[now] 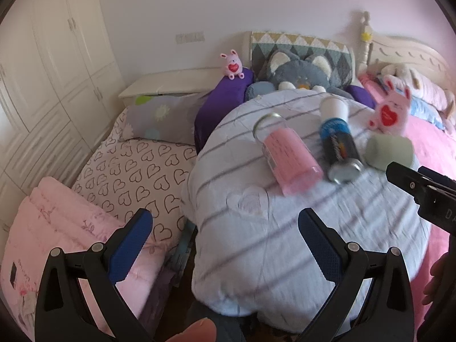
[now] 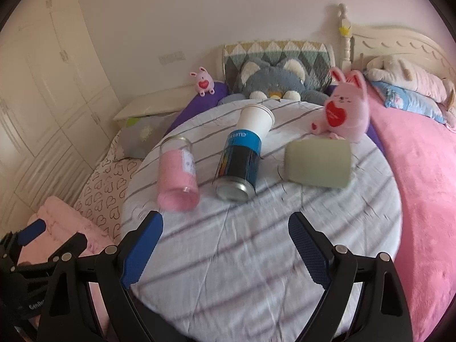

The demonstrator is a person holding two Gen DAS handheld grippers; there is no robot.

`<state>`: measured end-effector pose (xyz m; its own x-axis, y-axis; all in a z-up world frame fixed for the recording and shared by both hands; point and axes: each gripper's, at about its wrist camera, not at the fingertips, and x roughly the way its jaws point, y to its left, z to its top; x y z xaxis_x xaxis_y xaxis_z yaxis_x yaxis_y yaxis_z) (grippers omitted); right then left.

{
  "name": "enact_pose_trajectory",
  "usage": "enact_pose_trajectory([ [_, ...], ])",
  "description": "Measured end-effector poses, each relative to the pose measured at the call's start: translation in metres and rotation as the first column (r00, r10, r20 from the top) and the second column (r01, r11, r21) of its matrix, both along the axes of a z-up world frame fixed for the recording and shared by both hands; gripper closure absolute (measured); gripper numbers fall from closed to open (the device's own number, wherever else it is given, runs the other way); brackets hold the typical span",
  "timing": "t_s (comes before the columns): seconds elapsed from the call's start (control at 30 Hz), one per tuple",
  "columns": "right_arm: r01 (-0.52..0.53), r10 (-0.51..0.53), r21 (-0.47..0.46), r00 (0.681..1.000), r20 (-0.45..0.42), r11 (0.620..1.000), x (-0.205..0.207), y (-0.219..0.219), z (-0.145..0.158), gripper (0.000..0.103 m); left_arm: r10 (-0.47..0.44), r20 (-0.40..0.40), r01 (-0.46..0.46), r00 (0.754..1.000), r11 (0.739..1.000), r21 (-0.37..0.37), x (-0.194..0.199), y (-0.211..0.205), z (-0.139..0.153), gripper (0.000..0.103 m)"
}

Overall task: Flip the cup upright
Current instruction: 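Reach the right gripper to the white paper cup and grasp it, then lift the white cup with the right gripper and rotate it rim-up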

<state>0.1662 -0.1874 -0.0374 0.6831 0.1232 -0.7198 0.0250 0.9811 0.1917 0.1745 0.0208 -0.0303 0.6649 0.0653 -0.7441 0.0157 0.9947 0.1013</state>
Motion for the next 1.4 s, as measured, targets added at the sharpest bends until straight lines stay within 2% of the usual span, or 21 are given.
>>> enact_pose_trajectory([
  [0.33, 0.029, -0.03, -0.011, 0.994, -0.108, 1.0, 0.128, -0.008, -0.027, 0.012, 0.033, -0.02, -0.033, 0.999, 0.999, 0.007, 0.119, -0.002, -0.028, 0.0],
  [0.63, 0.079, -0.074, 0.014, 0.971, -0.227, 0.997, 0.206, -0.02, -0.06, 0.012, 0.039, -0.046, -0.04, 0.998, 0.999, -0.011, 0.176, 0.001, -0.043, 0.0],
  [0.87, 0.106, -0.095, 0.022, 0.951, -0.293, 0.994, 0.236, -0.025, -0.072, 0.012, 0.029, -0.063, -0.03, 0.998, 0.999, -0.024, 0.196, 0.0, -0.046, 0.0],
  [1.1, 0.078, -0.076, -0.009, 0.93, -0.359, 0.997, 0.258, -0.022, -0.081, 0.012, 0.016, -0.076, -0.02, 0.997, 0.999, -0.043, 0.21, -0.002, -0.049, 0.0],
  [1.17, 0.069, -0.069, -0.014, 0.928, -0.367, 0.998, 0.26, -0.022, -0.083, 0.025, 0.016, -0.079, -0.02, 0.997, 0.999, -0.046, 0.212, -0.004, -0.051, 0.0],
  [1.2, 0.064, -0.066, -0.018, 0.926, -0.37, 0.998, 0.261, -0.023, -0.084, 0.037, 0.014, -0.082, -0.018, 0.996, 0.999, -0.046, 0.213, -0.005, -0.052, 0.0],
  [1.4, 0.037, -0.043, -0.021, 0.925, -0.378, 0.999, 0.264, -0.024, -0.087, 0.037, 0.013, -0.083, -0.017, 0.996, 0.999, -0.047, 0.213, -0.006, -0.053, 0.0],
])
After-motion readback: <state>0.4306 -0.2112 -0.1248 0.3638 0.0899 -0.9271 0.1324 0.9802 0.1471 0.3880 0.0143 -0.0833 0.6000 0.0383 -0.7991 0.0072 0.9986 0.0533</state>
